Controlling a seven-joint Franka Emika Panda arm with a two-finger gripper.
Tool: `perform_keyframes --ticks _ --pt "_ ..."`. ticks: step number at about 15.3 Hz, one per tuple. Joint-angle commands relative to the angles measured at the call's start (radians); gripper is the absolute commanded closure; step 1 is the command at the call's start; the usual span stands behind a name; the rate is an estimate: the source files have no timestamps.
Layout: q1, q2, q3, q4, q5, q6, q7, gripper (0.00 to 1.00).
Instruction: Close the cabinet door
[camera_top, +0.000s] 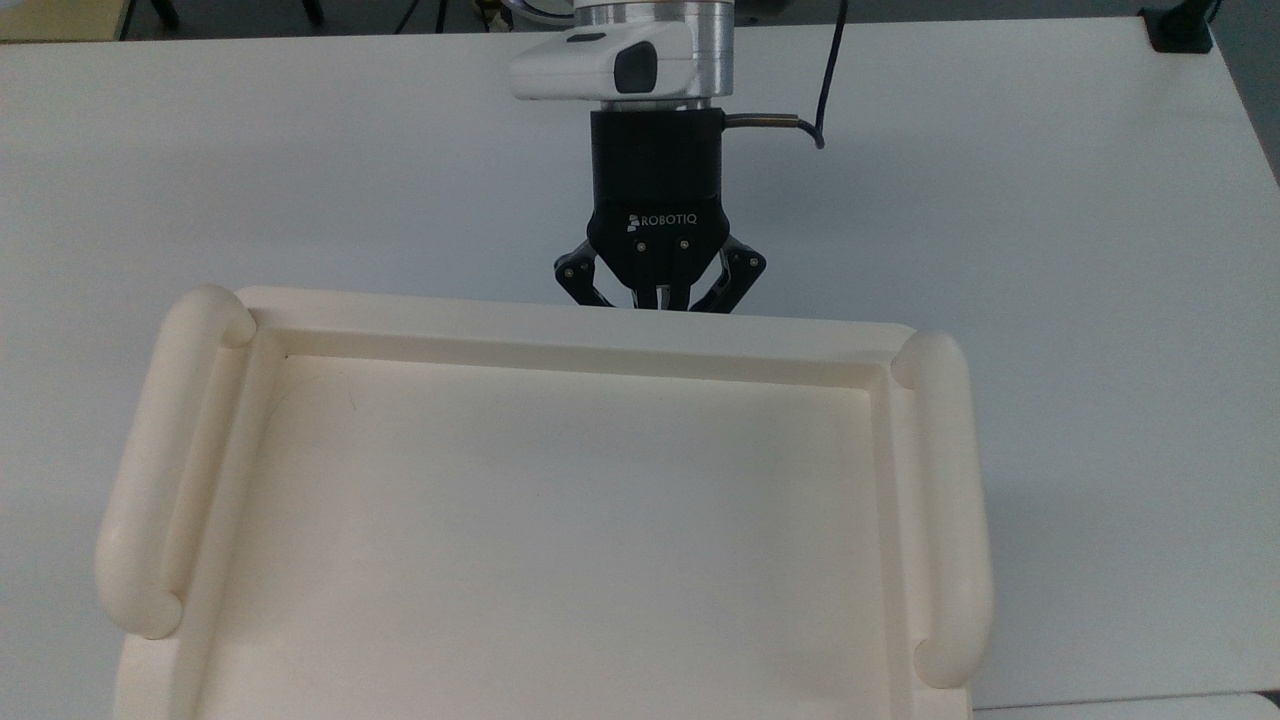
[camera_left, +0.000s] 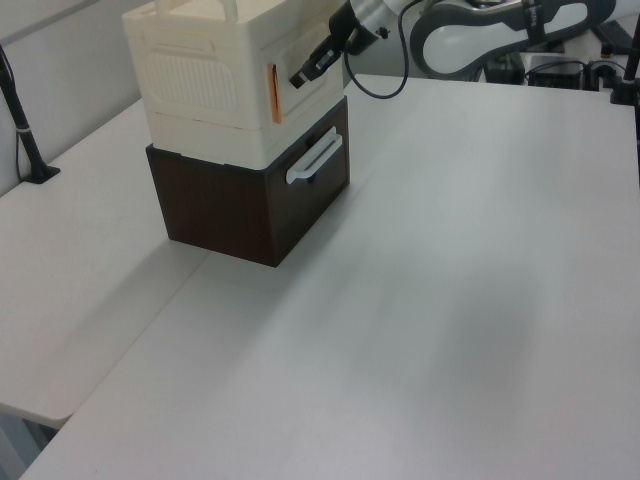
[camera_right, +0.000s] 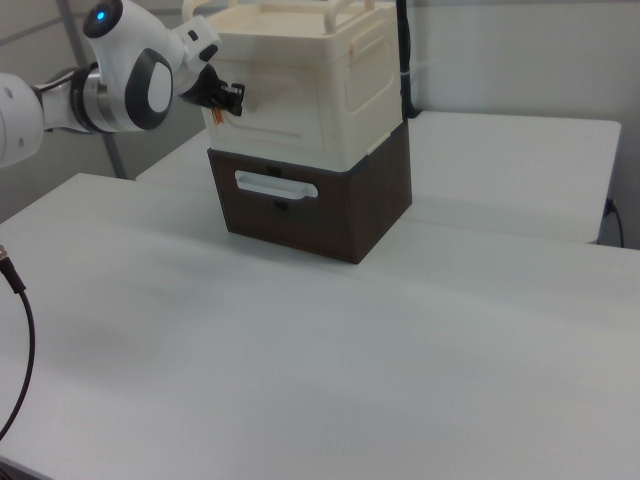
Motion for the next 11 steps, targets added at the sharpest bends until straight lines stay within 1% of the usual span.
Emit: perform_keyframes --ticks 1,2,3,4,5,6,8,9,11 --pt "-0.022 -0.101 0.047 -0.067 0.0 -0.257 -0.019 0.97" --pt "-0.033 -0.121 0.063 -0.082 0.002 -0.338 -0.022 0.97" --pt "-0.059 -0.165 0.089 -0.123 0.002 -0.425 -0.025 0.97" --pt "-0.077 -0.196 0.105 -0.145 0.007 -0.473 -0.025 0.97" --pt "-0.105 -0.239 0.111 -0.165 0.045 -0.574 -0.027 0.97" --pt "-0.12 -0.26 0.111 -0.167 0.081 -0.643 -0.036 0.95" --pt "-0.152 -0.309 0.111 -0.165 0.128 -0.796 -0.04 0.87" --pt "-0.165 -0.334 0.11 -0.164 0.132 -0.887 -0.037 0.79" --pt "-0.166 -0.372 0.114 -0.165 0.123 -1.031 -0.034 0.37"
